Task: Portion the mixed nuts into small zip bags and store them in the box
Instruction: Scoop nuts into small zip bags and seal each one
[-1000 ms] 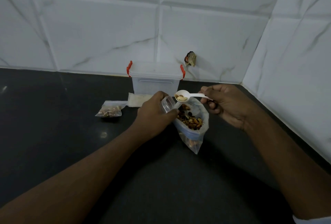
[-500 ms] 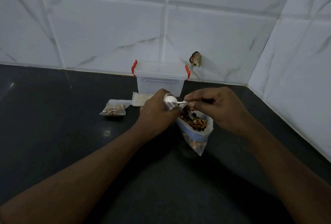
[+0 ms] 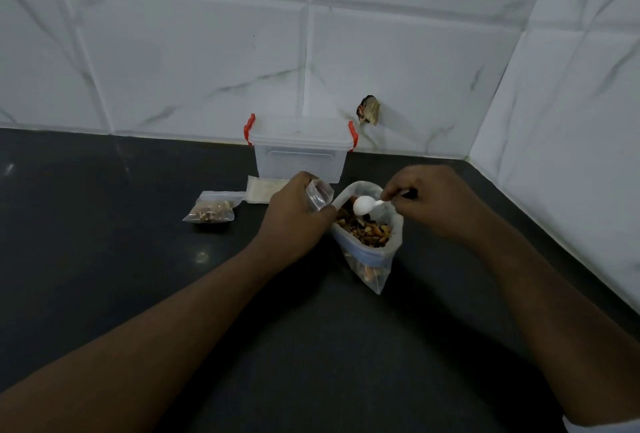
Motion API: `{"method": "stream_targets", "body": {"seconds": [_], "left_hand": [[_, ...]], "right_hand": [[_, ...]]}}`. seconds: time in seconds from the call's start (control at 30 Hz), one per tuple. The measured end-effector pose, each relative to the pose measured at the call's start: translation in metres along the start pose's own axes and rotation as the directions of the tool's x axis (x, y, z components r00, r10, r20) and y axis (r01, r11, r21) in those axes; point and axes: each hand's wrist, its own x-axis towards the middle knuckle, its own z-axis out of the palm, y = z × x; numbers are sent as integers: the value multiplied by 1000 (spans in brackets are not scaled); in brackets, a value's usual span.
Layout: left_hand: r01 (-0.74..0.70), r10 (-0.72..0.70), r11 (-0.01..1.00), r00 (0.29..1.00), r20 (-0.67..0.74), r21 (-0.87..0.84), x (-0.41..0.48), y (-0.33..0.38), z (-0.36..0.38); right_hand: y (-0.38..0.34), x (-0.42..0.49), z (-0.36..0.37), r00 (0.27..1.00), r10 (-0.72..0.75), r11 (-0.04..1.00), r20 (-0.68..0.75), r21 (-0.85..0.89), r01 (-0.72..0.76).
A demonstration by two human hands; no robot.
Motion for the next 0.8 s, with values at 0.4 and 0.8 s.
{"method": "stream_targets", "body": {"seconds": [0.4, 0.8], "left_hand": [[-29, 29, 999, 999, -26, -24, -1, 2, -1], [-50, 50, 999, 999, -8, 22, -2, 3, 0]], "right_hand": [[-5, 3, 1, 999, 53, 998, -6, -36, -53], [-16, -1, -3, 977, 167, 958, 130, 215, -192]]}}
